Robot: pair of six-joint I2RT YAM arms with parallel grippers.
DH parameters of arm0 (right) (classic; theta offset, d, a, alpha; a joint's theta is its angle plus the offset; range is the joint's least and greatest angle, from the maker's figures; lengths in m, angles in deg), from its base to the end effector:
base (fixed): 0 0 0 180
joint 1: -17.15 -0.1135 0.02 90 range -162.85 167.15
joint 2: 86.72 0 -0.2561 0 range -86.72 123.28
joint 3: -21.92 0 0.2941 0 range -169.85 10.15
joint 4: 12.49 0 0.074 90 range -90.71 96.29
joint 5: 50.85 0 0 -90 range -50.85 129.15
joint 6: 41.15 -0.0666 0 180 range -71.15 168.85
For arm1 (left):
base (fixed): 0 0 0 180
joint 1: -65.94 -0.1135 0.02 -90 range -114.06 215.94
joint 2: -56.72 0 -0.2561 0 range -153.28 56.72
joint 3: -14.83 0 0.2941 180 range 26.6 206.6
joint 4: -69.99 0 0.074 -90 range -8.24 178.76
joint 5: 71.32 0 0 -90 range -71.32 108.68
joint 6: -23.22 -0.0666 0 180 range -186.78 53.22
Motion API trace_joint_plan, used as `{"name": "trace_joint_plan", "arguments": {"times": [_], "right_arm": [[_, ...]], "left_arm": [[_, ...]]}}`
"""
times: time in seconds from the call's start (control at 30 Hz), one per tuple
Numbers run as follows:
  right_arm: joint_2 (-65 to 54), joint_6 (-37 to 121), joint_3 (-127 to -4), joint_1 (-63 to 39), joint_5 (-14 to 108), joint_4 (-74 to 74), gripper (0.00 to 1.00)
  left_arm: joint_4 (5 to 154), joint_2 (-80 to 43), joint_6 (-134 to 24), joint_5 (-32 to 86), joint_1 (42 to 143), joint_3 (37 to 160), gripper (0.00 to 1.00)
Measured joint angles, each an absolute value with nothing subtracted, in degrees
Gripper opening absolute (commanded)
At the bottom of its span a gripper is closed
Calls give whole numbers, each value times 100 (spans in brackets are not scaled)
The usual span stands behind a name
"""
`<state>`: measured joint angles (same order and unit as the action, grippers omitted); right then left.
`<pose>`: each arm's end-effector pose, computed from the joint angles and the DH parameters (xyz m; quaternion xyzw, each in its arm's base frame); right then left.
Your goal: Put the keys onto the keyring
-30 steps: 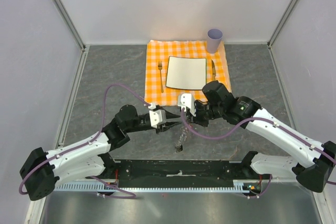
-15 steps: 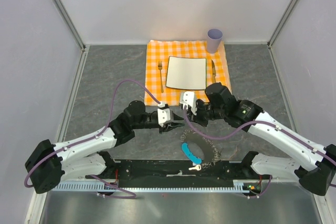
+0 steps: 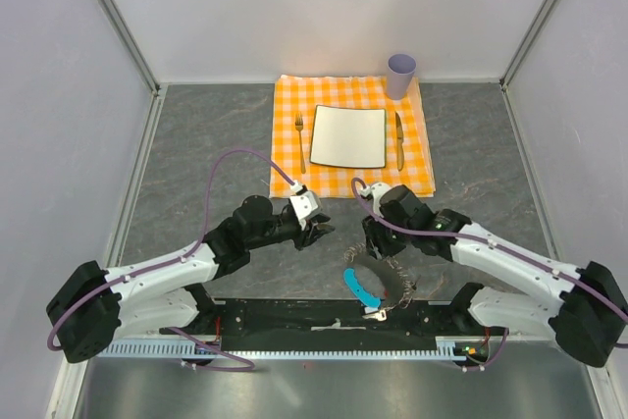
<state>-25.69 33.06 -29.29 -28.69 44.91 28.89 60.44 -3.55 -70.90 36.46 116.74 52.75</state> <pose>0.1858 0.2010 0.1781 -0.2603 0.9055 0.2106 0.2606 0.1732 -0.2446 0.1936 0.4416 0.6407 -0.3551 0.5181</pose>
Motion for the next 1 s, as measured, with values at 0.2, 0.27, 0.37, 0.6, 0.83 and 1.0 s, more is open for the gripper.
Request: {"name": "trace_joint_plan", "arguments": {"times": [0.2, 0.27, 0.37, 0.6, 0.83, 1.0], "right_arm": [[-1745, 2733, -2608, -2869, 4976, 2806, 48], [-1395, 2663, -2597, -2876, 5142, 2633, 48], [-842, 2602, -2707, -2893, 5420, 2314, 48], [957, 2650, -4086, -3009, 5780, 1136, 48], [1894, 2886, -5098, -2961, 5483, 360, 51], [959, 3159, -4602, -2727, 5007, 627, 52]], "left_arm": [[6046, -355, -6992, 3412, 11672, 5275, 36], [6048, -352, -6976, 3349, 11655, 5275, 36], [6053, -256, -6972, 3202, 11622, 5238, 36], [6040, 539, -6972, 2568, 11510, 4832, 38], [6064, 1099, -6972, 2170, 11438, 4550, 39], [6035, 878, -6961, 2227, 11438, 4550, 40]]}}
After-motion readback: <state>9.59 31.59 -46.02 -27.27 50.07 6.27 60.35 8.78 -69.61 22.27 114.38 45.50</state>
